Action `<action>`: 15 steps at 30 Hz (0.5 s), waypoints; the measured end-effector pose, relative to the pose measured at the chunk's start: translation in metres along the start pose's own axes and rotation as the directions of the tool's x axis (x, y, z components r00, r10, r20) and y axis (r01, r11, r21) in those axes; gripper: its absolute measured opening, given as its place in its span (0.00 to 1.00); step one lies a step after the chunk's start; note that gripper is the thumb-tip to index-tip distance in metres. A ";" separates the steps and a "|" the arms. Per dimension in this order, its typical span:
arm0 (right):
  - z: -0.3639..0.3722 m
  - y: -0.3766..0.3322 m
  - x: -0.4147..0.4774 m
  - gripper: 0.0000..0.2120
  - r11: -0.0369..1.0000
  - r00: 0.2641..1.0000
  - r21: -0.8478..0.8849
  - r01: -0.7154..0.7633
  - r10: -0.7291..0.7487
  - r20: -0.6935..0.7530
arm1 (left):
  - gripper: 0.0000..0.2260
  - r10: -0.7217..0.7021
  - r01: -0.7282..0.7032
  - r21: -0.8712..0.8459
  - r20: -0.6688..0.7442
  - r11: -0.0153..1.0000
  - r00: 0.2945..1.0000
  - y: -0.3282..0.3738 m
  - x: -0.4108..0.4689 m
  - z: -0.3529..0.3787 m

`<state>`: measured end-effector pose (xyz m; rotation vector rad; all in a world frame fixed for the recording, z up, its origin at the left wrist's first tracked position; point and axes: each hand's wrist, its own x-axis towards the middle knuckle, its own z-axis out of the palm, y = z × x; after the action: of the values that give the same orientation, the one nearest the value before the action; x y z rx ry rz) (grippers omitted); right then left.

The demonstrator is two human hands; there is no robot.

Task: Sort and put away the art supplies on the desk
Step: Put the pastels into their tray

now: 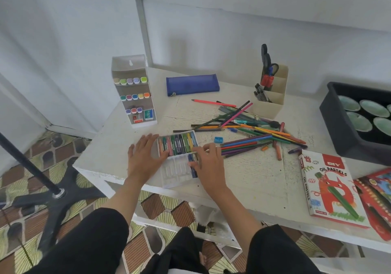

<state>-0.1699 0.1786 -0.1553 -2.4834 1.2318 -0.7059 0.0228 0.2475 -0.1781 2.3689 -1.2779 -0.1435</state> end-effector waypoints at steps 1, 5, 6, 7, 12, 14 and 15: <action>0.001 0.001 -0.001 0.13 0.999 0.999 -0.012 0.043 -0.043 -0.028 | 0.28 0.002 -0.002 0.001 -0.003 1.000 1.000 0.000 0.000 0.000; -0.004 0.010 -0.004 0.05 0.996 0.992 0.042 0.084 -0.079 -0.100 | 0.28 0.003 -0.003 -0.003 0.001 1.000 1.000 0.000 0.000 -0.001; -0.009 0.017 -0.003 0.06 0.996 0.990 0.075 0.044 -0.034 -0.134 | 0.28 0.002 -0.002 -0.003 0.003 1.000 1.000 0.000 0.000 -0.001; -0.015 0.026 -0.001 0.07 0.995 0.985 0.098 -0.004 0.021 -0.171 | 0.28 0.002 -0.002 -0.003 0.005 1.000 1.000 0.000 -0.001 0.000; -0.061 0.100 0.006 0.10 0.913 0.871 0.074 -0.401 0.405 -0.279 | 0.28 0.000 0.000 -0.014 -0.004 1.000 1.000 0.000 0.000 0.000; -0.078 0.127 0.005 0.12 0.856 0.828 -0.046 -0.514 0.482 -0.285 | 0.28 0.003 -0.003 -0.017 -0.007 1.000 1.000 0.000 -0.001 -0.001; -0.084 0.138 0.005 0.13 0.835 0.826 -0.118 -0.537 0.493 -0.275 | 0.28 0.004 -0.004 -0.020 -0.010 1.000 1.000 0.000 -0.001 -0.001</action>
<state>-0.3040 0.0896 -0.1450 -2.0690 2.0430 -0.7666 0.0225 0.2486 -0.1776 2.3475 -1.2709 -0.1422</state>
